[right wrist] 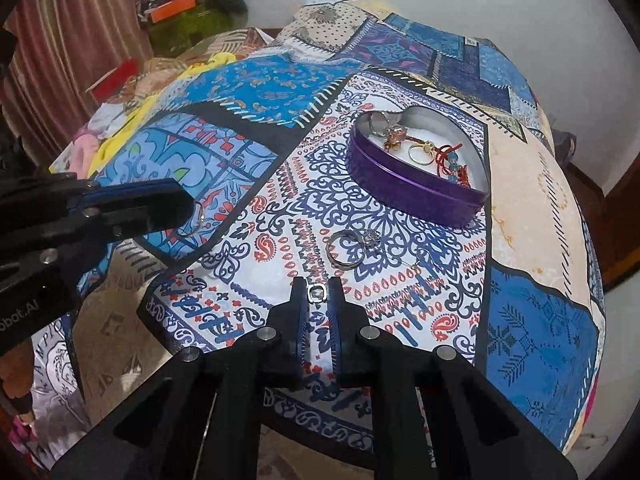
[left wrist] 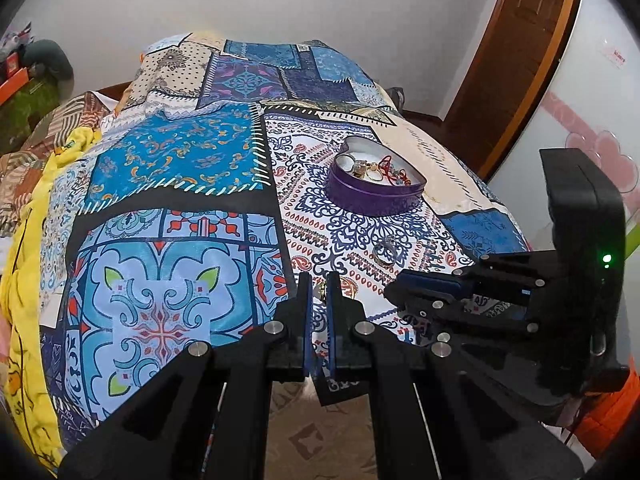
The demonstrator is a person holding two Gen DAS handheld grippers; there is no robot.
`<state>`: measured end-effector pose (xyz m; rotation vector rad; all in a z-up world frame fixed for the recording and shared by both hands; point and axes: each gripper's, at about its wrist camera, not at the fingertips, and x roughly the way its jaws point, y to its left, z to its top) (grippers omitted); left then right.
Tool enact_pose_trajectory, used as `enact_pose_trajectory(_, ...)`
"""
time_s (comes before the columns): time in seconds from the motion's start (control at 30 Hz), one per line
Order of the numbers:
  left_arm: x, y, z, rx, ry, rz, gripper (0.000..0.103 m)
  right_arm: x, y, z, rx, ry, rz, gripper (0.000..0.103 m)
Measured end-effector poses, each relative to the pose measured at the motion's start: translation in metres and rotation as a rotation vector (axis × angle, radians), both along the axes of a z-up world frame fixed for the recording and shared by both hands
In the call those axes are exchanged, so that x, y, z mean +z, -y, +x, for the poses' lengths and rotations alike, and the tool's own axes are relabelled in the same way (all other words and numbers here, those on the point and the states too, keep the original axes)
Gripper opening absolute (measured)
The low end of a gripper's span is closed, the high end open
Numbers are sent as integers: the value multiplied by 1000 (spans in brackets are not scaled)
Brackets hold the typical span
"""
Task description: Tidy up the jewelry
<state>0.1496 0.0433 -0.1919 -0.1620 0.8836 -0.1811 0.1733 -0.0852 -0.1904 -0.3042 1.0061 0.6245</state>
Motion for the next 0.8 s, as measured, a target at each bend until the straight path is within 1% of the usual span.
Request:
enact_pose_trajectory(0.1, 2, 3, 2, -6, 3, 3, 5, 6, 8, 1, -21, -12, 43, 9)
enact_pose_trajectory(0.2, 6, 7, 5, -12, 12, 8, 5, 18, 18, 3, -49, 3, 79, 9)
enact_pose_trajectory(0.5, 20, 19, 25, -33, 43, 12, 5, 54, 53, 17, -149, 88, 163, 9)
enact_pose_trajectory(0.8, 36, 33, 54, -68, 94, 35, 5, 73, 62, 34, -184, 149, 226, 9)
